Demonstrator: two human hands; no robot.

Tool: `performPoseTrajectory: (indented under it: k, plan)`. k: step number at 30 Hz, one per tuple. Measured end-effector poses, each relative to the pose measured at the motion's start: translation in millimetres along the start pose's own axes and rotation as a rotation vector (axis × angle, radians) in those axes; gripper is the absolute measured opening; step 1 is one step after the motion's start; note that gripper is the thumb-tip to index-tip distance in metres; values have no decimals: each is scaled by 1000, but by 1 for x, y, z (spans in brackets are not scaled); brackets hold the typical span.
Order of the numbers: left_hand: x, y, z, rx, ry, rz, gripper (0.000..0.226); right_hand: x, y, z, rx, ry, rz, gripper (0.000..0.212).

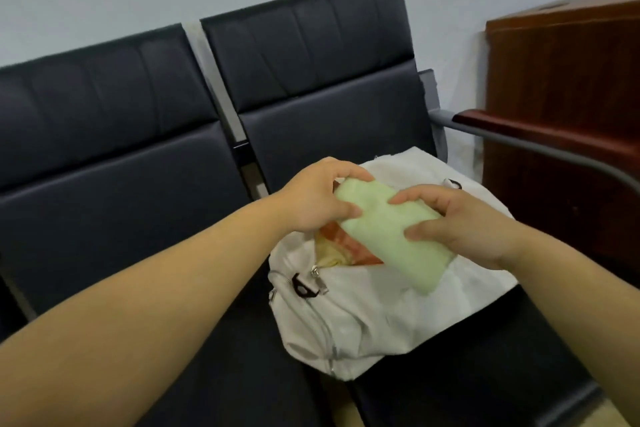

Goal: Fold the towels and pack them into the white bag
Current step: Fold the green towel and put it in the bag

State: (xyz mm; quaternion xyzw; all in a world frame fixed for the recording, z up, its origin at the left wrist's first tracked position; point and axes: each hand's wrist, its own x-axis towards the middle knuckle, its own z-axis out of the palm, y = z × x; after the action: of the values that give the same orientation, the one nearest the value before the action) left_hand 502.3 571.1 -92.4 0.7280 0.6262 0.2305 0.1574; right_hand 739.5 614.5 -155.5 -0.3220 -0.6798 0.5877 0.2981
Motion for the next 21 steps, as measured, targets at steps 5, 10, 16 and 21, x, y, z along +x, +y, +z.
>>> performPoseTrajectory:
  k: [5,10,16,21]
  plan:
    - [42,-16,-6,113,110,-1,54,48,21,8,191,111,-59,43]
    - [28,-48,-13,80,97,-104,72,86,47,31,122,42,35,36]
    - [9,-68,-10,179,122,-139,33,94,39,28,-227,-61,113,25]
    - [14,-73,-16,294,-4,-163,22,99,22,45,-540,32,20,20]
